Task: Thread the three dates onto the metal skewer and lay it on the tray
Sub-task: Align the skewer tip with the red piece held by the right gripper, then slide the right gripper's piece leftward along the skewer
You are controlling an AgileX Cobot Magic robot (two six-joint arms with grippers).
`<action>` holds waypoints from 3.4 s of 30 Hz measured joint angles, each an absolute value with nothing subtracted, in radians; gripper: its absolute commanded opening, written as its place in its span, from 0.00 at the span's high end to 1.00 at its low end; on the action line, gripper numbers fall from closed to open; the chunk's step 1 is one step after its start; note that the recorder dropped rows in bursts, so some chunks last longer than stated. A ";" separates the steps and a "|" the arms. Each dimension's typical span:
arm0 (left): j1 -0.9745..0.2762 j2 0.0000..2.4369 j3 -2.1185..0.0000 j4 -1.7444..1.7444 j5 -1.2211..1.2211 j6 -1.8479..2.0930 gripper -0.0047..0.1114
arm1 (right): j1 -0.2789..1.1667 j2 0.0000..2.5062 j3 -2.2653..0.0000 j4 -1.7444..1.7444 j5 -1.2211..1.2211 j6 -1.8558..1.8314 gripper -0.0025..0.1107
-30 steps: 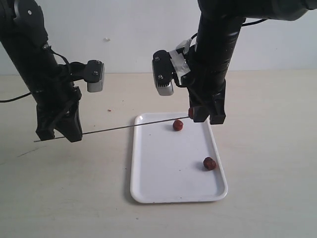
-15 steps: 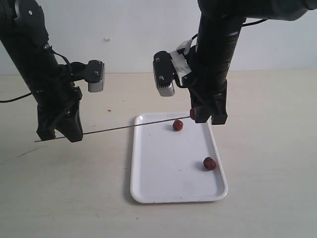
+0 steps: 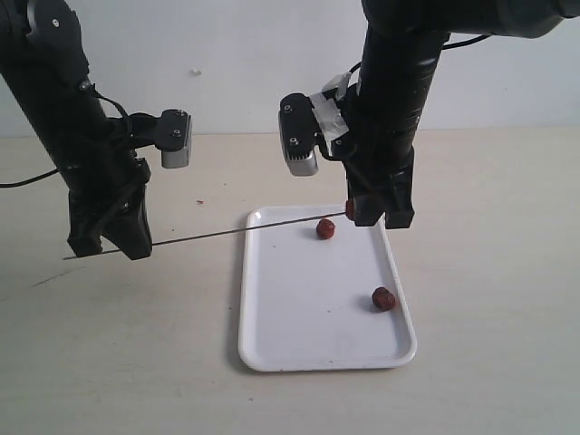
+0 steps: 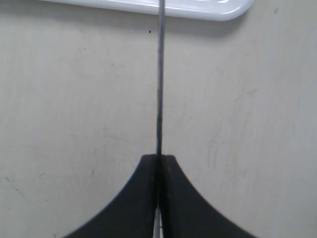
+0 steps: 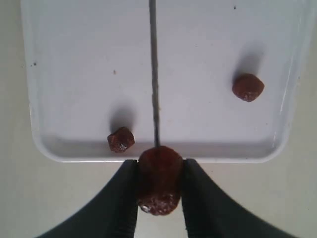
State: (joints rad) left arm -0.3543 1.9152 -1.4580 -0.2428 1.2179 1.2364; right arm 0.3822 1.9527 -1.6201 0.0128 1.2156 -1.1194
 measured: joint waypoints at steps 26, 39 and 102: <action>-0.354 1.915 -1.458 -0.260 1.214 1.229 0.96 | 0.382 1.967 -1.620 0.020 1.216 -1.119 0.72; -0.363 1.915 -1.458 -0.235 1.214 1.219 0.96 | 0.382 1.967 -1.620 0.000 1.216 -1.119 0.72; -0.413 1.915 -1.458 -0.227 1.194 1.215 0.96 | 0.508 1.996 -1.620 0.182 1.082 -0.947 0.72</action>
